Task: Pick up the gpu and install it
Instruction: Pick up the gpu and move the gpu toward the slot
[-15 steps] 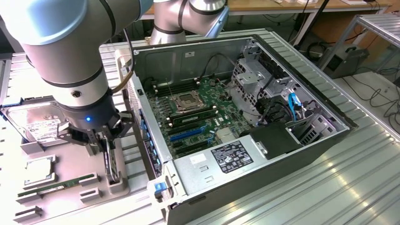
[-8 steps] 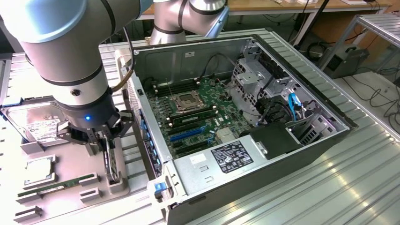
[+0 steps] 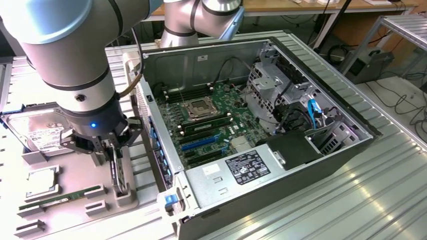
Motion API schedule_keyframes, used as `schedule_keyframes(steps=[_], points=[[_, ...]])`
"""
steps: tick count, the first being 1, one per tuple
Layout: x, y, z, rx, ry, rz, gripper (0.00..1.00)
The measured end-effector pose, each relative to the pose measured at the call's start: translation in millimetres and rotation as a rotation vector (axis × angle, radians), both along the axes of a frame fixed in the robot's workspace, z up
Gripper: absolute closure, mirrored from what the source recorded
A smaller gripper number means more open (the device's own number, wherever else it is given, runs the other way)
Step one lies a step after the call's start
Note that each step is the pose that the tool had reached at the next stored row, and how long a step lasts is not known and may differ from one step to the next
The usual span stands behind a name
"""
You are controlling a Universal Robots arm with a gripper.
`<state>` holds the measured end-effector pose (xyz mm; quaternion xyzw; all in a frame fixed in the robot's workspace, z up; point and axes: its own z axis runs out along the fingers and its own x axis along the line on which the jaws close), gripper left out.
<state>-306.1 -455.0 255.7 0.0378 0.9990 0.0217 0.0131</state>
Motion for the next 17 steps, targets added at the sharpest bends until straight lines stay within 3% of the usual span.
schedule_keyframes(steps=[17], points=[[0.0,0.0,5.1,0.0000,0.0000,0.000,0.74]])
